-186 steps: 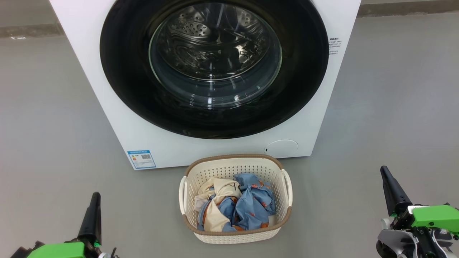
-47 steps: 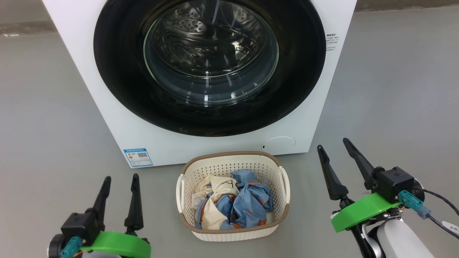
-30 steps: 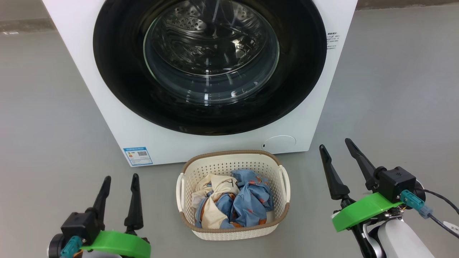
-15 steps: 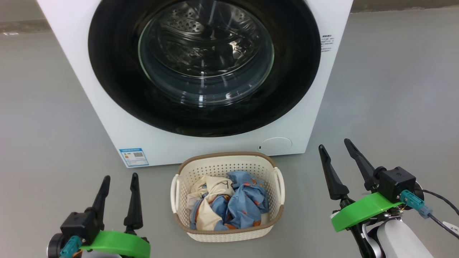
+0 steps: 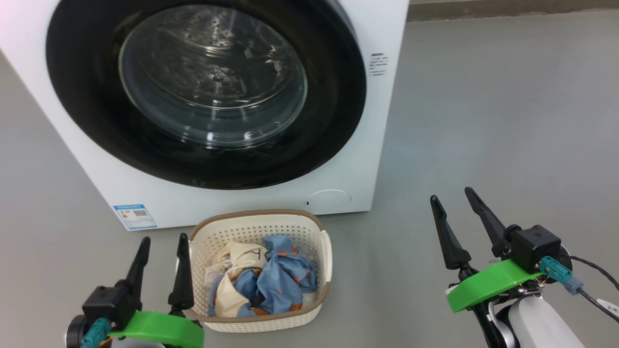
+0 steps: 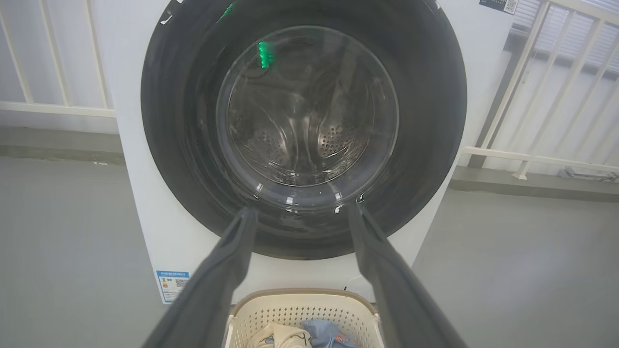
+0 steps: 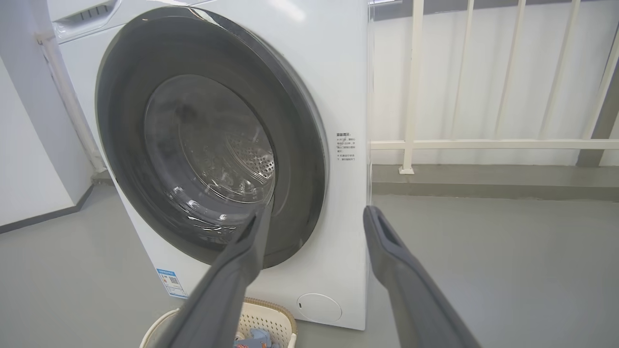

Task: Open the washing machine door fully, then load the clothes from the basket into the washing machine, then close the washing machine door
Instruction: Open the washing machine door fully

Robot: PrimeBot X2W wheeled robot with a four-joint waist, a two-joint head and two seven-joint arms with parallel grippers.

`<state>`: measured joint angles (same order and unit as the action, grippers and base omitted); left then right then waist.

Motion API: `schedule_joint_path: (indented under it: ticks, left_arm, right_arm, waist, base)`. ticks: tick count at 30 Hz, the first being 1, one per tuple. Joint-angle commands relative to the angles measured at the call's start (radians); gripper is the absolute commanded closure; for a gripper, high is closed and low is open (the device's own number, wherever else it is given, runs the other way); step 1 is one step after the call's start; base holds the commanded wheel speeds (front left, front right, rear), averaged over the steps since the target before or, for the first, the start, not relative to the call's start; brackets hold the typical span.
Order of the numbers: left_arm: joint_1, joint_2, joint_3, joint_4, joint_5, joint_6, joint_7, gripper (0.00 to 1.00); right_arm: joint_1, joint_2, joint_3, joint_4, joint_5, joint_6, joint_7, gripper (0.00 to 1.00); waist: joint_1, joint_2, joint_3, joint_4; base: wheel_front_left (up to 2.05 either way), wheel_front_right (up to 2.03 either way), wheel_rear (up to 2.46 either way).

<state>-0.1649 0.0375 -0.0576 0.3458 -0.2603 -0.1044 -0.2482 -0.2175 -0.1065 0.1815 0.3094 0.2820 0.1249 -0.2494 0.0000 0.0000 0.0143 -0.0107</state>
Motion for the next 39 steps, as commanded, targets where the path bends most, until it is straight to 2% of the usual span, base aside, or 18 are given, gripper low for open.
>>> schedule_joint_path:
  ticks: [1, 8, 39]
  left_arm:
    - [-0.037, 0.013, 0.027, -0.023, -0.001, 0.002, -0.014, 0.00]
    - [-0.037, 0.013, 0.027, -0.016, -0.004, 0.000, -0.014, 0.00]
    - [-0.030, 0.013, 0.014, -0.004, -0.010, -0.005, -0.014, 0.00]
  right_arm:
    - [-0.031, -0.002, 0.017, -0.020, 0.008, 0.006, -0.012, 0.00]
    - [-0.030, -0.003, 0.015, -0.019, 0.012, 0.006, -0.012, 0.00]
    - [-0.024, -0.005, 0.022, 0.003, 0.046, 0.006, -0.012, 0.00]
  waist:
    - [0.0000, 0.0000, 0.000, 0.000]
    - [0.0000, 0.0000, -0.001, 0.003]
    - [0.0000, 0.0000, -0.005, 0.015]
  base:
    - [0.76, 0.76, -1.52]
    - [0.44, 0.44, -0.89]
    - [0.00, 0.00, 0.00]
